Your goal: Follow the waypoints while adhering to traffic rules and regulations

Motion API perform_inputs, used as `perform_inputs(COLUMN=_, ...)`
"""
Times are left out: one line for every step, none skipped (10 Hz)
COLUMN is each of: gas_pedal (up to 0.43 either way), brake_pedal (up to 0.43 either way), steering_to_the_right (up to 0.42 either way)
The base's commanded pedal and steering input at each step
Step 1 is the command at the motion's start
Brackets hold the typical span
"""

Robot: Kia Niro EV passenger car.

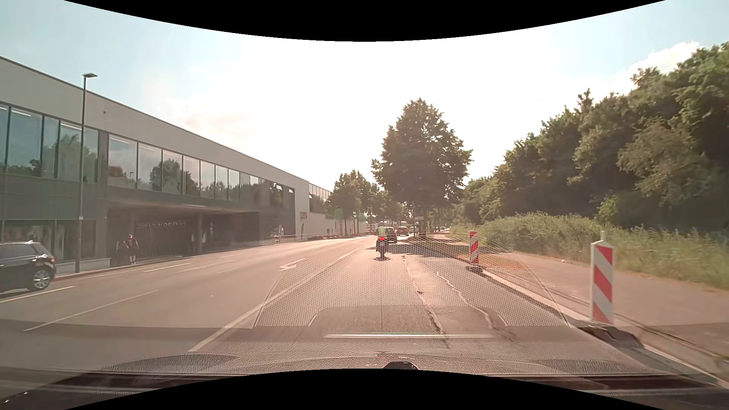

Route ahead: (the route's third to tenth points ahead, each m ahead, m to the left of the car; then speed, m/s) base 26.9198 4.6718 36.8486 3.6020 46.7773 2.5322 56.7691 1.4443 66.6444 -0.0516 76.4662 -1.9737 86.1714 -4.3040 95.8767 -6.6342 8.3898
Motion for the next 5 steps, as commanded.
perform_inputs(gas_pedal=0.098, brake_pedal=0.0, steering_to_the_right=0.006)
perform_inputs(gas_pedal=0.098, brake_pedal=0.0, steering_to_the_right=0.006)
perform_inputs(gas_pedal=0.098, brake_pedal=0.0, steering_to_the_right=0.006)
perform_inputs(gas_pedal=0.098, brake_pedal=0.0, steering_to_the_right=0.006)
perform_inputs(gas_pedal=0.098, brake_pedal=0.0, steering_to_the_right=0.005)
